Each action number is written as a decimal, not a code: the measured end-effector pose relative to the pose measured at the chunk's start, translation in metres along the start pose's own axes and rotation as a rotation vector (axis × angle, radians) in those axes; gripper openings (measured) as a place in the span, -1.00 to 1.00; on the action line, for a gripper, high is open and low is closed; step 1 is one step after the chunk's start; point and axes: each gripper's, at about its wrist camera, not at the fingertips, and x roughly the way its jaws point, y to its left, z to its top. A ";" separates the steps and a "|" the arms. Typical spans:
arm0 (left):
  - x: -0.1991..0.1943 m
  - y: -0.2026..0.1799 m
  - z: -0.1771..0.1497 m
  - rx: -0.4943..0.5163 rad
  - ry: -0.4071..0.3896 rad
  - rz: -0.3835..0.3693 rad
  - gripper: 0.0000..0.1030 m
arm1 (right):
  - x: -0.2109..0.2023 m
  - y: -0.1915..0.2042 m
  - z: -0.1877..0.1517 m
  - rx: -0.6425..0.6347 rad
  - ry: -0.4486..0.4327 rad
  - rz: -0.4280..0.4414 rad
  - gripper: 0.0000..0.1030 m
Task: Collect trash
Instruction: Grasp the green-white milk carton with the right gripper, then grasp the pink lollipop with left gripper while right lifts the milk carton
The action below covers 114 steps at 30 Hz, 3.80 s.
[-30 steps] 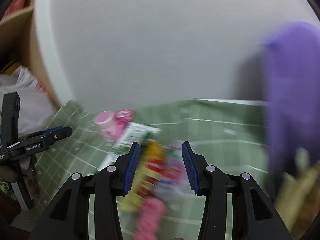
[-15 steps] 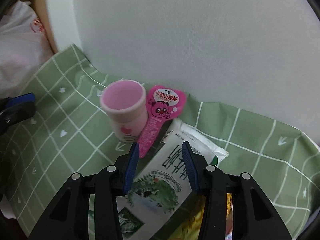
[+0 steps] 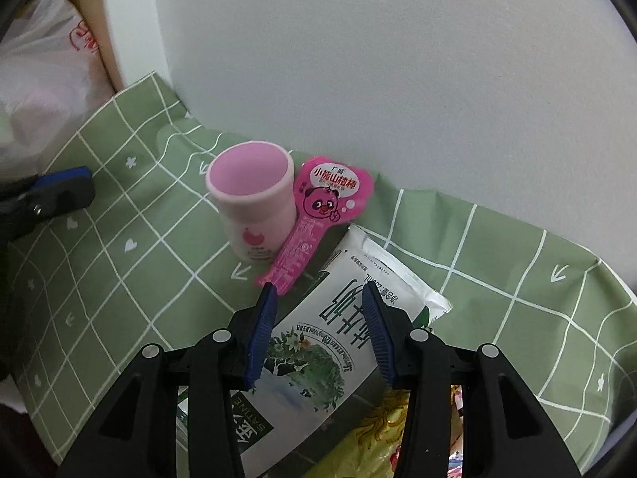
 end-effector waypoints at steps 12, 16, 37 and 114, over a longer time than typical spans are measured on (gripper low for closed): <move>0.021 -0.009 0.005 -0.042 0.047 -0.086 0.12 | -0.026 -0.036 -0.022 0.111 -0.001 0.015 -0.18; 0.028 -0.028 0.002 0.006 0.072 -0.124 0.12 | -0.044 -0.050 -0.034 0.159 -0.036 -0.046 -0.18; 0.013 -0.035 -0.009 0.058 0.067 -0.095 0.13 | -0.005 -0.034 -0.031 0.459 0.018 0.064 0.07; 0.036 -0.116 -0.015 0.260 0.200 -0.179 -0.72 | -0.153 -0.094 -0.190 0.597 -0.164 -0.176 -0.30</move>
